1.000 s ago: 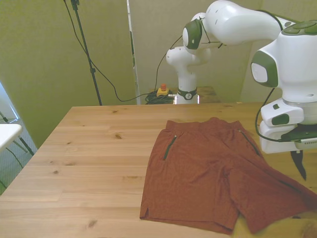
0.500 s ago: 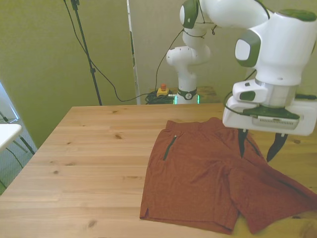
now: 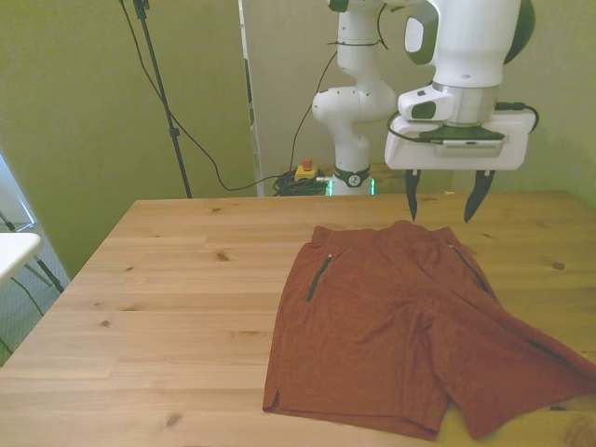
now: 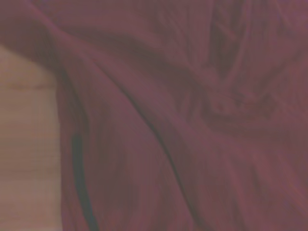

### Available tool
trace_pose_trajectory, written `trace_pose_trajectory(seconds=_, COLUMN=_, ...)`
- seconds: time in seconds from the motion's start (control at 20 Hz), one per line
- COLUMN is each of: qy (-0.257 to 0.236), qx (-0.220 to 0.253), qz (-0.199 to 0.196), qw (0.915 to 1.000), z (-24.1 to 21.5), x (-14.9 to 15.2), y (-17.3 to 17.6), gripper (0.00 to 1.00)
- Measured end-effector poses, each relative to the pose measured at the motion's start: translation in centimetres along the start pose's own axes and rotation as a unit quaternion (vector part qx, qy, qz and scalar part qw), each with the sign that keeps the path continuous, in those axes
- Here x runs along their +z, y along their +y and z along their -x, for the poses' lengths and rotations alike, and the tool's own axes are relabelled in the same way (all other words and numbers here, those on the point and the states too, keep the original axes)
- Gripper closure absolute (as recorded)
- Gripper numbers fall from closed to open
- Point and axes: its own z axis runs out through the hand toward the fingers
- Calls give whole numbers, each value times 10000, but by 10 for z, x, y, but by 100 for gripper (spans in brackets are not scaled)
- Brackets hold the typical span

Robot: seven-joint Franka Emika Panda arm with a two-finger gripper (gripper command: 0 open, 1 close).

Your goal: Unfold the shorts

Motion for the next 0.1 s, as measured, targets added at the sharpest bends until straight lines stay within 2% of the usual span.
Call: trace_pose_trajectory(seconds=0.1, qy=36, qx=-33, qz=-66, qw=10000, z=14, x=-8, y=28, gripper=0)
